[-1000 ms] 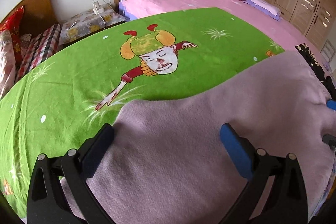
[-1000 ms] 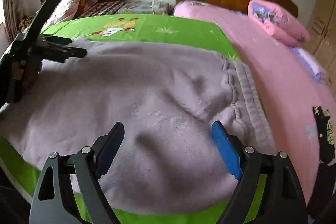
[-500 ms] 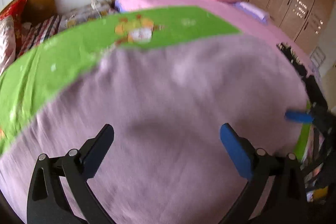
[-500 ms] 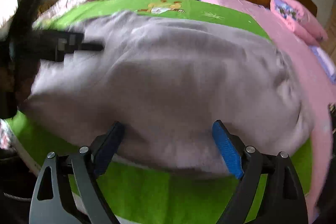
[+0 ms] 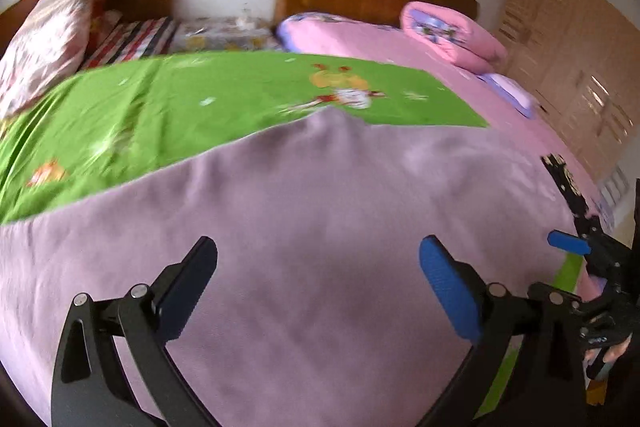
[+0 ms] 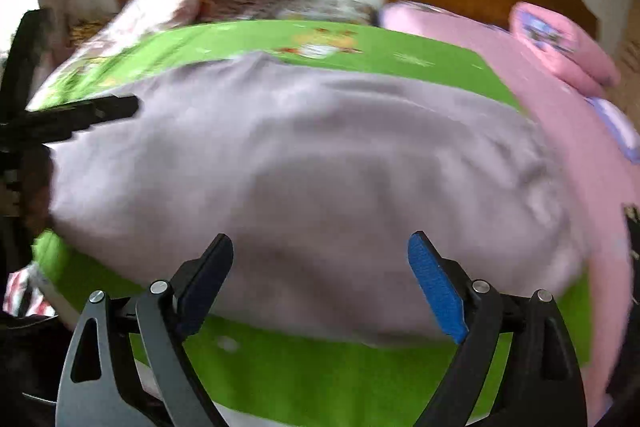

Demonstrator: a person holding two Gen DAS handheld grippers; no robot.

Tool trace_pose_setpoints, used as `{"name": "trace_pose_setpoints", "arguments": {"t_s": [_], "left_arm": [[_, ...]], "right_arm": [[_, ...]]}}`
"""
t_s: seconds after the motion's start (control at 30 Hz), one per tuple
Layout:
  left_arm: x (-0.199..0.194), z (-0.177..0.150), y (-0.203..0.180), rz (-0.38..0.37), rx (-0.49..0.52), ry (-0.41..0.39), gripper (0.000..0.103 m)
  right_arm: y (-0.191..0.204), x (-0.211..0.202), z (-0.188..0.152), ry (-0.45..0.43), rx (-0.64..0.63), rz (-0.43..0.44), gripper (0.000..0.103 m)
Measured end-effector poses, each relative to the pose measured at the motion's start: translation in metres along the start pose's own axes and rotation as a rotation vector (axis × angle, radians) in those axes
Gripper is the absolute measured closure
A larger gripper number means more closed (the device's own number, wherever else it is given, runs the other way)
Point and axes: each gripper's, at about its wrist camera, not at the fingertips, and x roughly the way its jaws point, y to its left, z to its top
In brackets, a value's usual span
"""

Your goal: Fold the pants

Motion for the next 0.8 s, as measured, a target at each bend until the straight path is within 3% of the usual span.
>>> {"name": "trace_pose_setpoints", "arguments": {"t_s": [0.07, 0.17, 0.27, 0.33, 0.43, 0.53, 0.6, 0.7, 0.73, 0.8], "left_arm": [[0.009, -0.005, 0.015, -0.021, -0.069, 0.041, 0.002], [0.000, -0.001, 0.022, -0.058, -0.111, 0.023, 0.002], [-0.028, -0.003, 0.029, -0.013, -0.096, -0.024, 0.002], [-0.050, -0.011, 0.048, 0.062, -0.119, -0.037, 0.002], [-0.073, -0.030, 0.082, 0.157, -0.184, -0.011, 0.002], [-0.079, -0.051, 0.098, 0.223, -0.207, 0.044, 0.002], [-0.074, -0.062, 0.097, 0.255, -0.183, 0.073, 0.002], [-0.066, -0.071, 0.077, 0.352, -0.052, 0.089, 0.002], [-0.066, -0.071, 0.073, 0.358, -0.036, 0.102, 0.002], [-0.070, -0.063, 0.075, 0.299, -0.057, 0.152, 0.002]], "right_arm": [[0.009, 0.018, -0.001, 0.063, -0.031, -0.002, 0.017], [0.004, 0.025, -0.006, 0.069, -0.008, 0.028, 0.014], [0.007, 0.019, 0.001, 0.107, -0.022, -0.009, 0.014], [0.018, 0.014, 0.012, 0.070, -0.042, -0.032, 0.014], [0.038, 0.015, 0.025, -0.012, -0.071, 0.030, 0.014], [0.053, 0.034, 0.034, 0.019, -0.134, 0.038, 0.014], [0.054, 0.046, 0.030, 0.069, -0.148, 0.041, 0.013], [0.043, 0.043, 0.022, 0.084, -0.121, 0.086, 0.012], [0.043, 0.041, 0.021, 0.100, -0.137, 0.088, 0.012], [0.045, 0.037, 0.023, 0.151, -0.181, 0.096, 0.012]]}}
